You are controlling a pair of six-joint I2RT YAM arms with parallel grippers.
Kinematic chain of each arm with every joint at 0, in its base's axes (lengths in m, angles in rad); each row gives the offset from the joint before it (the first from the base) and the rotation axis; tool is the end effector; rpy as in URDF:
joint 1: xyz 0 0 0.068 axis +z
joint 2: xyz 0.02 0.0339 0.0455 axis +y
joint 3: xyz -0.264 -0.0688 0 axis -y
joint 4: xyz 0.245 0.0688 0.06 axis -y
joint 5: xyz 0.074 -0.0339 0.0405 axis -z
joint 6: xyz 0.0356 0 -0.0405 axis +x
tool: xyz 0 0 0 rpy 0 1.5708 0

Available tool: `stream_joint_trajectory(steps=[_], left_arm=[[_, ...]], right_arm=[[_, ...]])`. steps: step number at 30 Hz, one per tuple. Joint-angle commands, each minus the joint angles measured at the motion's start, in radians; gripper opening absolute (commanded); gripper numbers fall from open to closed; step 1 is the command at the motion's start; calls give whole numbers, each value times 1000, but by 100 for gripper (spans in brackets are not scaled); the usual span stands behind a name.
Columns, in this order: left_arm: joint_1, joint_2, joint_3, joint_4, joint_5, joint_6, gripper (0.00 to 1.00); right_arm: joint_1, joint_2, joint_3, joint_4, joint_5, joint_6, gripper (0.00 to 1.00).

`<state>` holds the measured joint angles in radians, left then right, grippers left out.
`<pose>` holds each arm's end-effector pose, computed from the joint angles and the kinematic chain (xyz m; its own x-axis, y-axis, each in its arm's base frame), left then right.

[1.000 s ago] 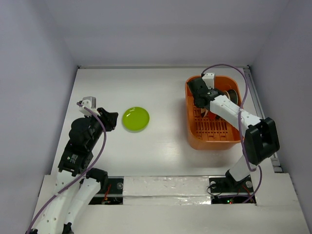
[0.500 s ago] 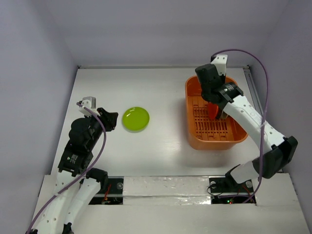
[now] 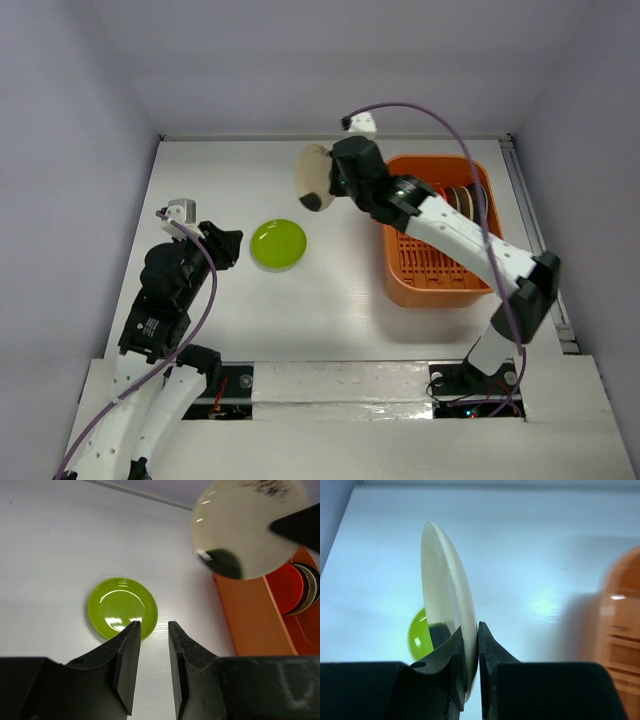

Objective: Unload the plates from the dish rack

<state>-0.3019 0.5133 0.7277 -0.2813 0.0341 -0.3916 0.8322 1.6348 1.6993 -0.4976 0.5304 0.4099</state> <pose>0.1199 -0.0386 0.3466 -0.1848 -0.3420 -0.9214 0.2803 0.8802 -0.3829 0.2641 0.2633 0.4087 -0.3901 0.0821 -0.9171 -0.1889 0.9677 0.1670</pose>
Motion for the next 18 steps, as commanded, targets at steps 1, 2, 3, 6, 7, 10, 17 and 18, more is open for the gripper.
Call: stream_joint_trajectory(steps=[1, 2, 3, 6, 7, 10, 17, 18], left_arm=[[-6, -7, -4, 33, -7, -4, 26], [-6, -7, -5, 33, -5, -4, 26], [-6, -4, -5, 33, -5, -4, 26], [-6, -4, -4, 33, -7, -4, 27], [-6, -2, -4, 31, -7, -4, 28], [-6, -1, -5, 31, -7, -4, 29], [-6, 2, -5, 30, -7, -7, 29], [-6, 2, -5, 31, -7, -7, 29]], right_arm=[[24, 89, -4, 186, -220, 121, 0], [24, 124, -33, 248, -271, 165, 0], [24, 141, -33, 279, -286, 187, 0], [24, 224, -53, 332, -338, 245, 0], [24, 247, -53, 335, -346, 257, 0], [24, 324, -61, 347, -357, 282, 0], [24, 395, -112, 413, -400, 331, 0], [24, 399, -113, 416, -408, 345, 0]])
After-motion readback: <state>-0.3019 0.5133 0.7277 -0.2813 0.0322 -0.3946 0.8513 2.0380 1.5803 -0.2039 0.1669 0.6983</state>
